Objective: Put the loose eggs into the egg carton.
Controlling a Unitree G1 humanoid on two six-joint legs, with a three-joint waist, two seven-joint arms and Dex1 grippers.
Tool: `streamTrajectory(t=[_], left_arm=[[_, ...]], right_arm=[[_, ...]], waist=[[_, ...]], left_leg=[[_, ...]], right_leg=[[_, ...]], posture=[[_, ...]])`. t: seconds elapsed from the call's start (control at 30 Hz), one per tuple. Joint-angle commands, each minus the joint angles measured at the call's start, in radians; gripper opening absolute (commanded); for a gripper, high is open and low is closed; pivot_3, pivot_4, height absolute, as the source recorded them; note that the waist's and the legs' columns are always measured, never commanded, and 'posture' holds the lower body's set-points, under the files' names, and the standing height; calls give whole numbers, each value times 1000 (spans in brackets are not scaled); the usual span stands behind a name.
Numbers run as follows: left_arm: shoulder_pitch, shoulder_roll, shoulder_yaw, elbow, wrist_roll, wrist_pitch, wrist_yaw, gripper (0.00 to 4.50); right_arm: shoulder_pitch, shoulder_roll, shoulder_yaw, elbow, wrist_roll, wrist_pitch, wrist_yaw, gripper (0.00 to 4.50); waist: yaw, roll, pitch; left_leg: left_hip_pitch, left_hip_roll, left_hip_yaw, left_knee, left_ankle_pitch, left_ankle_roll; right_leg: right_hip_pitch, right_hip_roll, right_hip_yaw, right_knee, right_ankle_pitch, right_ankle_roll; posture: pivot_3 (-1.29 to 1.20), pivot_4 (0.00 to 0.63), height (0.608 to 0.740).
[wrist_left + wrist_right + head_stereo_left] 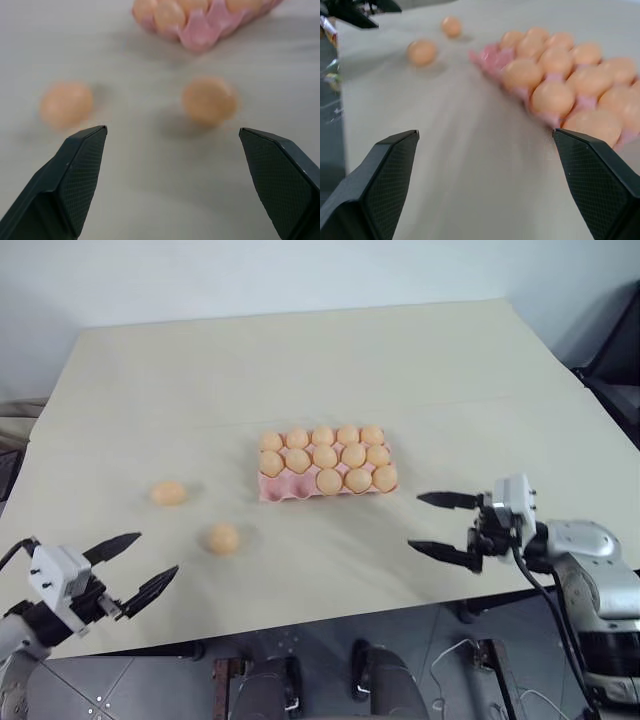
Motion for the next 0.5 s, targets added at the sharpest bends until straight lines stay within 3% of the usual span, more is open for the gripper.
streamTrajectory(t=[0.03, 0.3, 0.5], left_arm=[[46, -12, 54, -23, -7, -27, 1, 4500], [70, -41, -21, -72, 8, -21, 10, 4500], [-83, -50, -168, -73, 27, 28, 77, 4500]], right_arm=[[40, -32, -48, -16, 8, -107, 50, 4459], [25, -27, -40, -24, 36, -131, 20, 4459], [6, -36, -38, -20, 30, -115, -10, 4459]], waist=[[0, 0, 0], [0, 0, 0], [10, 0, 0]], left_leg=[[0, 0, 0, 0, -1, 1], [0, 3, 0, 0, 0, -1], [0, 3, 0, 0, 0, -2]], right_leg=[[0, 0, 1, 0, 0, 0], [-1, 2, 9, -1, 1, -6], [-1, 2, 9, 0, 1, -6]], posture=[[0, 150, 740], [0, 150, 740], [0, 150, 740]])
